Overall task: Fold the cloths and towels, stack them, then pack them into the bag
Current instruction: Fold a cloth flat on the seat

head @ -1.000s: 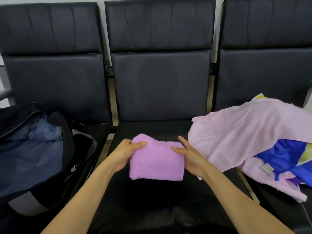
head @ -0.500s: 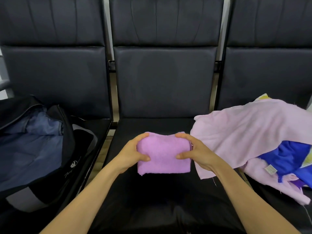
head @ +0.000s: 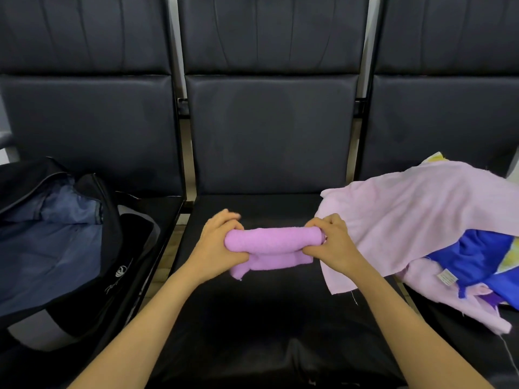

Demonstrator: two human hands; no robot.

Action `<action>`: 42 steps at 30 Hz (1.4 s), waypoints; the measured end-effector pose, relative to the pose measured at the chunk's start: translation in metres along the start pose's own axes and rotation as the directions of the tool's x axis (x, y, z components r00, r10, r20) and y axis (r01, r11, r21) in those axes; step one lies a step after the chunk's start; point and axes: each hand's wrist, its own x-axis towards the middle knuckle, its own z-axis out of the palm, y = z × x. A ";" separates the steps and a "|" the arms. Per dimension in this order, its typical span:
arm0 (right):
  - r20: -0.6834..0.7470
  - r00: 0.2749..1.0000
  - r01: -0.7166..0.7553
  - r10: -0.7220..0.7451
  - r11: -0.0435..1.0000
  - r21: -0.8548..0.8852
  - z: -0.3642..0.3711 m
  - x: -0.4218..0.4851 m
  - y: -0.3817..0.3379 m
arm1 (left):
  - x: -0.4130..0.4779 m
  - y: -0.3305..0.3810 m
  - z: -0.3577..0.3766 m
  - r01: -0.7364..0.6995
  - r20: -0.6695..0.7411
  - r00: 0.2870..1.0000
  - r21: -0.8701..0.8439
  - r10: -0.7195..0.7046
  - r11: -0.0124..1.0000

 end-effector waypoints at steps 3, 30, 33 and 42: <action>0.131 0.988 0.021 -0.082 0.912 0.411 -0.001 -0.007 0.024 | 0.004 0.004 0.003 0.074 0.107 0.994 -0.422 -0.031 0.904; 0.209 0.970 -0.221 0.128 0.823 0.523 0.115 0.161 -0.062 | 0.143 -0.087 -0.025 0.382 0.009 0.841 -0.718 -0.541 0.581; 0.190 0.967 -0.236 0.169 0.872 0.429 0.135 0.170 -0.059 | 0.157 -0.107 -0.017 0.437 -0.016 0.825 -0.616 -0.566 0.655; -0.056 0.993 -0.108 0.108 0.994 0.006 0.165 0.175 -0.050 | 0.161 -0.115 0.006 0.448 -0.344 0.834 -0.032 -0.431 0.893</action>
